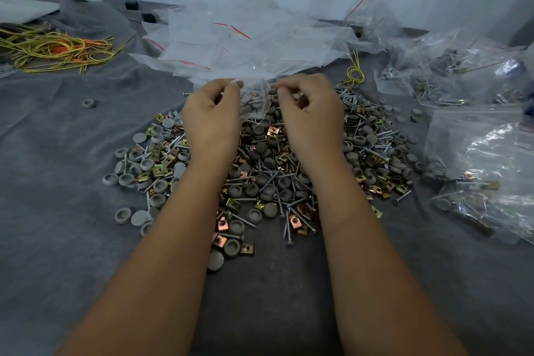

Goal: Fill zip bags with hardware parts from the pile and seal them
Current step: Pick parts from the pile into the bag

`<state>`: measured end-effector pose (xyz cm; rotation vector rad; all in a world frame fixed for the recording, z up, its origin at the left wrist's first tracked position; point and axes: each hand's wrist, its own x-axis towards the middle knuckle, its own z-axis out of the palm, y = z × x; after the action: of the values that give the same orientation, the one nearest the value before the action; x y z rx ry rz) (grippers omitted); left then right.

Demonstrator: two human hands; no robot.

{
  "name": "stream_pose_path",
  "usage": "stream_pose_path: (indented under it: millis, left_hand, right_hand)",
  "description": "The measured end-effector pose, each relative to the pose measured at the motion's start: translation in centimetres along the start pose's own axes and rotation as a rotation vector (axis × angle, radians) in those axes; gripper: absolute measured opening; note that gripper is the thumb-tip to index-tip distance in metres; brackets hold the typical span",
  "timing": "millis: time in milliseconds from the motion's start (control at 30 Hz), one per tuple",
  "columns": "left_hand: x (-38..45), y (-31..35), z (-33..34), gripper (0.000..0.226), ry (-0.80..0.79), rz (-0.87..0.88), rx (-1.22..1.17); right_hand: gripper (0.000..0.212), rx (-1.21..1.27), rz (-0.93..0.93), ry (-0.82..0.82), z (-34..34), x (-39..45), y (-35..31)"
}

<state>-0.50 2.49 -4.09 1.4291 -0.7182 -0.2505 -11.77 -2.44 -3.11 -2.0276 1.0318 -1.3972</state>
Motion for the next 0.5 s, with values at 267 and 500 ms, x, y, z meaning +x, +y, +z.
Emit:
stream_pose_path:
  millis: [267, 500]
  left_hand:
    - [0.2, 0.0, 0.0, 0.021, 0.033, -0.05, -0.024]
    - [0.3, 0.0, -0.1, 0.022, 0.039, -0.047, -0.025]
  right_hand:
    - [0.019, -0.221, 0.129, -0.005, -1.1, 0.6, 1.1]
    - [0.025, -0.569, -0.002, -0.247, -0.8, 0.2, 1.4]
